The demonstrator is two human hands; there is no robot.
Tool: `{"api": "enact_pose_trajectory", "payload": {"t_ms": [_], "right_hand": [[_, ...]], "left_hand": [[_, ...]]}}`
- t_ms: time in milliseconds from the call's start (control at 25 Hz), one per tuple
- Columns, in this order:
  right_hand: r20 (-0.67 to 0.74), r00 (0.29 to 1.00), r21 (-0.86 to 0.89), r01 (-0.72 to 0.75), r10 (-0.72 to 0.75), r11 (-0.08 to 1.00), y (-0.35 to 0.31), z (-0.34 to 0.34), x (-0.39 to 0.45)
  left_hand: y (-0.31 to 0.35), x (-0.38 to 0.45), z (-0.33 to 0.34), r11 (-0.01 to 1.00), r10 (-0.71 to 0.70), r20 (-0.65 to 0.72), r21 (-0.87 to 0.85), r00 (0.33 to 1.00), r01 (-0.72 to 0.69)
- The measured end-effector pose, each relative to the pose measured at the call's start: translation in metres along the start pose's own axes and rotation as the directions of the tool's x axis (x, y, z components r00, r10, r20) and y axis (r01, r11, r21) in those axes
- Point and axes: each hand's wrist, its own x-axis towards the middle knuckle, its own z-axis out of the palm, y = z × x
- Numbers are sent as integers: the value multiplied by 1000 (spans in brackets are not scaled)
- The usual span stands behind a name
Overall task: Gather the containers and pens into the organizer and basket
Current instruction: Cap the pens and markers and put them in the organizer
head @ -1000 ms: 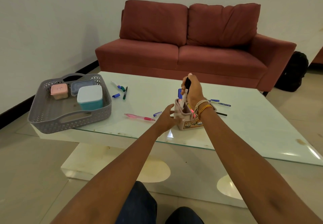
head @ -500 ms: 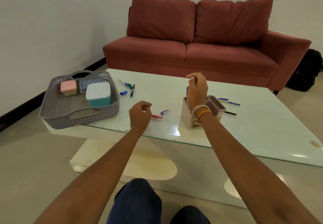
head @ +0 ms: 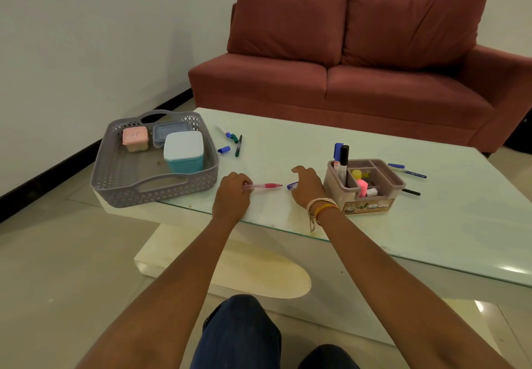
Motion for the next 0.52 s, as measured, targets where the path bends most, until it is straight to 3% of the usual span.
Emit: {"api": "enact_pose_trajectory", "payload": {"t_ms": [240,360,520], "right_hand": [[-244,967,68,92,-73,993,-28,14,17],[-215,967,125,165,-135,978,-53,23,40],[-146,985,211,122,-92,970,-75,32,89]], "left_hand": [[12,15,-3,962,-269,-141,2,953,272],[13,20,0,949,-268,-90,148,959,279],[7,22,10,927,-265,-77,253,961,276]]}}
